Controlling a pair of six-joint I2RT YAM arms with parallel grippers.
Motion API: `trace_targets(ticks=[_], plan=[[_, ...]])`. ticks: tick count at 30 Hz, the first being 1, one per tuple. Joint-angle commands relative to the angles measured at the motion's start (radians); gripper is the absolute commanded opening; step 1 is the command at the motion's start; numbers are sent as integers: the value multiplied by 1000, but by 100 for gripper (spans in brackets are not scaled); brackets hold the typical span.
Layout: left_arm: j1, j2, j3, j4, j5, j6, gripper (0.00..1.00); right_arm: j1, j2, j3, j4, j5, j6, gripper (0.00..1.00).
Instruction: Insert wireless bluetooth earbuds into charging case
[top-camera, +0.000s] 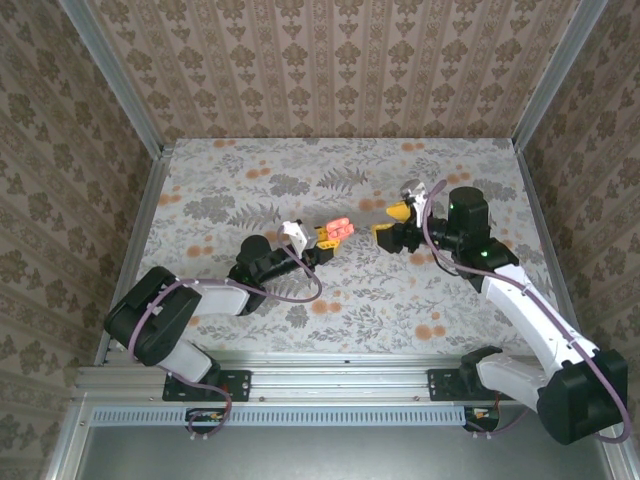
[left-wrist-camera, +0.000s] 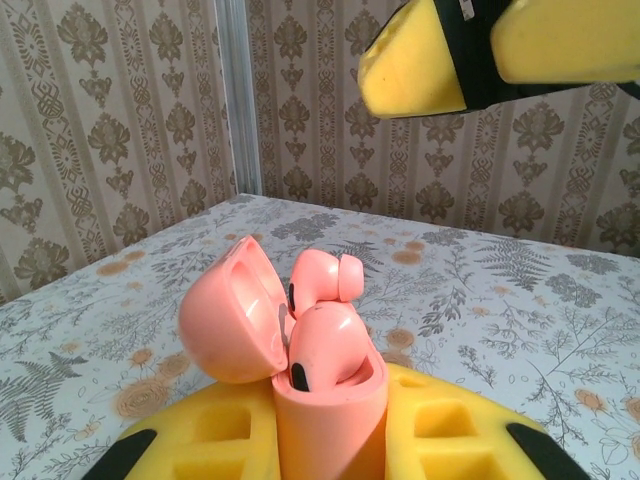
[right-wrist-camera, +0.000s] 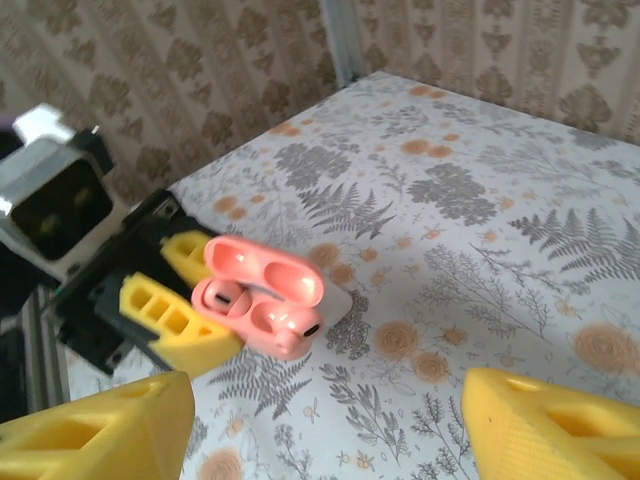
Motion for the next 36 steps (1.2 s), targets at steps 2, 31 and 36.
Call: trace_targets(ticks=[2, 31, 36], plan=[[3, -38, -5, 0, 33, 24, 9, -5, 15, -5, -6, -141, -317, 70], [3, -56, -6, -6, 45, 16, 9, 95, 311, 226, -202, -114, -717, 62], [2, -58, -6, -8, 46, 18, 10, 105, 343, 236, -198, -123, -718, 60]])
